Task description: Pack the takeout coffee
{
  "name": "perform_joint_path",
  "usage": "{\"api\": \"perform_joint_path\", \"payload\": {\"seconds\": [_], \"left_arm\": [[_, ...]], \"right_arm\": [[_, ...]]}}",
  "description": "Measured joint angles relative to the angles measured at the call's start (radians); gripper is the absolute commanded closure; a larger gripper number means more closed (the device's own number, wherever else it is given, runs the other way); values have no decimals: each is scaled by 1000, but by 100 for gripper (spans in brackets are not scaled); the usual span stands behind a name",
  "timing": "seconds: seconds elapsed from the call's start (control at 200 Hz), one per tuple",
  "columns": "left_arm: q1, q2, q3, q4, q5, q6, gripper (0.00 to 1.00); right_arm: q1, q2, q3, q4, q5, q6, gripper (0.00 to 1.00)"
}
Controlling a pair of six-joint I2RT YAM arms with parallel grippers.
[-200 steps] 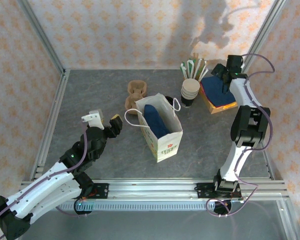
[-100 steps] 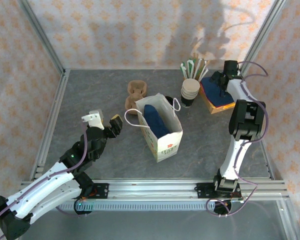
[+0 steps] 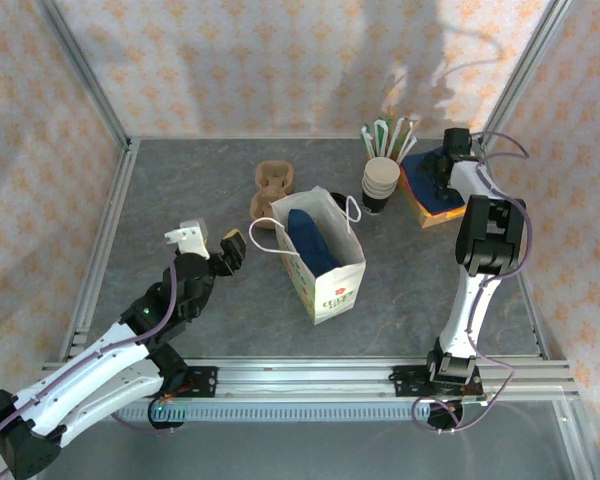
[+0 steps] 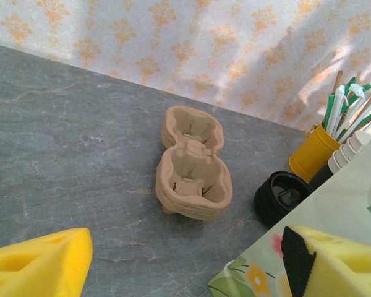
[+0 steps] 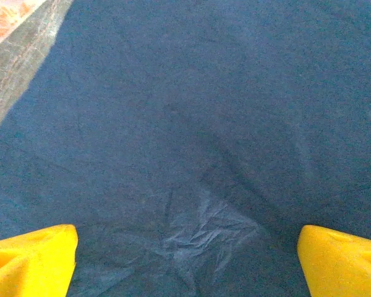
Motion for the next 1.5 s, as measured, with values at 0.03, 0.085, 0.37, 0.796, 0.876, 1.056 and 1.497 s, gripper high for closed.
{"api": "perform_joint_path", "payload": {"seconds": [0.03,0.085,0.37,0.796,0.876,1.056,1.497], "left_arm": [[0,2,0,0,1,0,18],[0,5,0,0,2,0,19],[0,5,0,0,2,-7,19],[0,4,0,0,6,-7,19],[0,2,0,-1,10,-7,19],[0,-12,0,-2,13,-11,19],[0,-25,0,-6,20,-26,19]], "right_arm": [[0,0,0,-1,0,0,13],[0,0,0,-2,0,0,14],[-3,0,-9,-8,3,-5,34],[-6,0,-10,-16,-13,-17,59],[-6,0,-10,-17,-21,-20,61],[-6,-5,-10,-18,-35,-19,69],[-6,-123,-27,-6,-98,-19,82]]}}
